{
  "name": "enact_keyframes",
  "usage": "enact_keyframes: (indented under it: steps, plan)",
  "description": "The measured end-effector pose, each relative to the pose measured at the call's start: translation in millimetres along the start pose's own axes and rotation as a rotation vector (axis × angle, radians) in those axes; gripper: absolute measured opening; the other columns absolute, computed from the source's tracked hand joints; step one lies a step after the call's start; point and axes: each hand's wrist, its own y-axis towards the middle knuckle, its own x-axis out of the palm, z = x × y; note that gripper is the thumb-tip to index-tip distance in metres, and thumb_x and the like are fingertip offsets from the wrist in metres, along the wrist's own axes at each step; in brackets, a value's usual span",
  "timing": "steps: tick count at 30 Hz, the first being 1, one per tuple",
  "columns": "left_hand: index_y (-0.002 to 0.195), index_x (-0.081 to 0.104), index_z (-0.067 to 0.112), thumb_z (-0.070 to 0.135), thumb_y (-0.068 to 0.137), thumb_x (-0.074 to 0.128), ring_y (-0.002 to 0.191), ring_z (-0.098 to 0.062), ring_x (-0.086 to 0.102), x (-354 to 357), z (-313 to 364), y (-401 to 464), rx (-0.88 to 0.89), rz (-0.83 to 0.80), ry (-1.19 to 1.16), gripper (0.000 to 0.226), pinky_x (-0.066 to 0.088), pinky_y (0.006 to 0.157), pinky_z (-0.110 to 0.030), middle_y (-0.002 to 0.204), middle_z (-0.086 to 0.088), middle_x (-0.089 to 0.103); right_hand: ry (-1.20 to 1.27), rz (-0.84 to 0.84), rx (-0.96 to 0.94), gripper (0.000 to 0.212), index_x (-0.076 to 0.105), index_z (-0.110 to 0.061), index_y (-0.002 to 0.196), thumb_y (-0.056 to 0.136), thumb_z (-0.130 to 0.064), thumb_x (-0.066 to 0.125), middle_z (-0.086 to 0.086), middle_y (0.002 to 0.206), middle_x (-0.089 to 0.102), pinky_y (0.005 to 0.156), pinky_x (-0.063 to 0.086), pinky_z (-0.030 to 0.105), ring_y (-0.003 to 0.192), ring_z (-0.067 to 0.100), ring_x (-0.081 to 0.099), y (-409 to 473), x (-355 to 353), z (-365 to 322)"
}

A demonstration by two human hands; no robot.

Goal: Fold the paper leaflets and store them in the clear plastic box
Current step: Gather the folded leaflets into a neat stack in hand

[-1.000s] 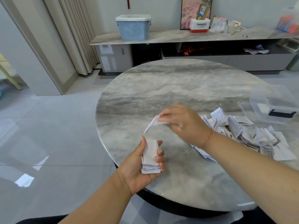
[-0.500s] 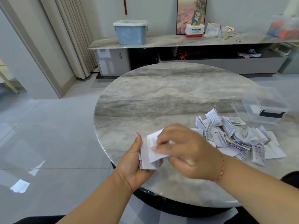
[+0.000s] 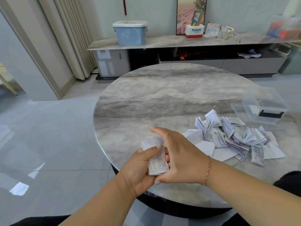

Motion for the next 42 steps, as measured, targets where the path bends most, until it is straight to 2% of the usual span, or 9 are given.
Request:
enact_keyframes:
  steps: [4, 7, 10, 15, 18, 21, 26, 36, 42]
  plan:
    - [0.098, 0.066, 0.007, 0.008, 0.074, 0.067, 0.075, -0.026, 0.065, 4.5, 0.1, -3.6, -0.001, -0.033, 0.021, 0.024, 0.041, 0.064, -0.027, 0.084, -0.014, 0.064, -0.015, 0.019, 0.022, 0.112, 0.013, -0.030, 0.142, 0.053, -0.042, 0.080, -0.007, 0.120, 0.055, 0.100, 0.033, 0.021, 0.111, 0.002, 0.048, -0.1, 5.5, 4.4]
    - [0.099, 0.062, 0.003, 0.002, 0.079, 0.058, 0.066, -0.024, 0.066, 9.1, 1.0, -5.3, -0.002, 0.004, 0.017, 0.020, 0.050, 0.050, -0.027, 0.077, -0.015, 0.064, -0.019, -0.020, -0.002, 0.100, 0.022, -0.028, 0.139, 0.058, -0.047, 0.077, -0.008, 0.119, 0.057, 0.100, 0.035, 0.024, 0.106, 0.002, 0.049, -2.1, 3.9, -1.2]
    - [0.109, 0.057, -0.003, -0.002, 0.083, 0.053, 0.066, -0.026, 0.063, 8.6, 0.6, -1.8, -0.016, 0.059, -0.002, 0.026, 0.056, 0.059, -0.034, 0.079, -0.016, 0.061, 0.098, -0.165, 0.043, 0.080, 0.041, -0.025, 0.135, 0.066, -0.059, 0.064, -0.007, 0.125, 0.055, 0.101, 0.031, 0.016, 0.112, 0.005, 0.048, 1.9, -18.4, 10.7]
    - [0.115, 0.055, -0.002, 0.004, 0.091, 0.053, 0.066, -0.031, 0.064, 0.3, -5.3, 10.0, -0.025, 0.212, -0.067, 0.025, 0.057, 0.074, -0.047, 0.069, -0.016, 0.057, -0.315, -0.096, 0.387, 0.046, 0.056, -0.027, 0.121, 0.077, -0.028, 0.069, -0.007, 0.119, 0.053, 0.085, 0.035, 0.021, 0.111, 0.015, 0.051, 4.3, -64.3, 92.8]
    - [0.108, 0.058, 0.001, 0.006, 0.090, 0.055, 0.055, -0.025, 0.059, 0.6, -9.8, 14.9, -0.094, 0.249, -0.085, 0.019, 0.057, 0.069, -0.044, 0.068, -0.014, 0.056, -0.395, -0.294, 0.457, 0.033, 0.060, -0.026, 0.112, 0.080, -0.019, 0.064, -0.010, 0.120, 0.052, 0.079, 0.040, 0.025, 0.107, 0.016, 0.054, -7.4, -48.4, 114.2]
    - [0.104, 0.057, 0.003, 0.009, 0.088, 0.057, 0.051, -0.022, 0.052, 2.8, -13.4, 20.1, -0.162, 0.266, -0.115, 0.016, 0.057, 0.060, -0.036, 0.067, -0.013, 0.055, -0.338, -0.213, 0.449, 0.012, 0.063, -0.023, 0.093, 0.083, -0.017, 0.062, -0.012, 0.105, 0.057, 0.071, 0.040, 0.027, 0.095, 0.016, 0.058, -15.4, -42.9, 114.0]
    - [0.103, 0.057, 0.004, 0.013, 0.086, 0.060, 0.054, -0.021, 0.048, 10.6, -18.2, 26.0, -0.201, 0.283, -0.111, 0.019, 0.054, 0.056, -0.032, 0.067, -0.012, 0.055, -0.241, -0.263, 0.504, 0.042, 0.051, -0.026, 0.118, 0.081, -0.016, 0.066, -0.015, 0.111, 0.054, 0.082, 0.047, 0.031, 0.097, 0.013, 0.056, -26.3, -41.5, 115.1]
    - [0.110, 0.057, 0.006, 0.019, 0.086, 0.063, 0.055, -0.020, 0.050, 12.0, -21.0, 28.6, -0.200, 0.272, -0.073, 0.028, 0.050, 0.058, -0.031, 0.070, -0.011, 0.056, -0.311, -0.156, 0.518, 0.023, 0.055, -0.029, 0.093, 0.076, -0.035, 0.070, -0.012, 0.099, 0.047, 0.075, 0.046, 0.030, 0.088, 0.012, 0.053, -35.7, -67.1, 100.9]
    - [0.107, 0.057, 0.006, 0.022, 0.075, 0.068, 0.054, -0.020, 0.050, 14.5, -24.2, 27.2, -0.218, 0.246, -0.060, 0.038, 0.051, 0.054, -0.030, 0.070, -0.012, 0.056, -0.559, -0.545, 0.598, 0.046, 0.051, -0.021, 0.106, 0.071, -0.047, 0.066, -0.003, 0.109, 0.053, 0.078, 0.044, 0.029, 0.100, 0.019, 0.053, -68.1, -56.6, 76.1]
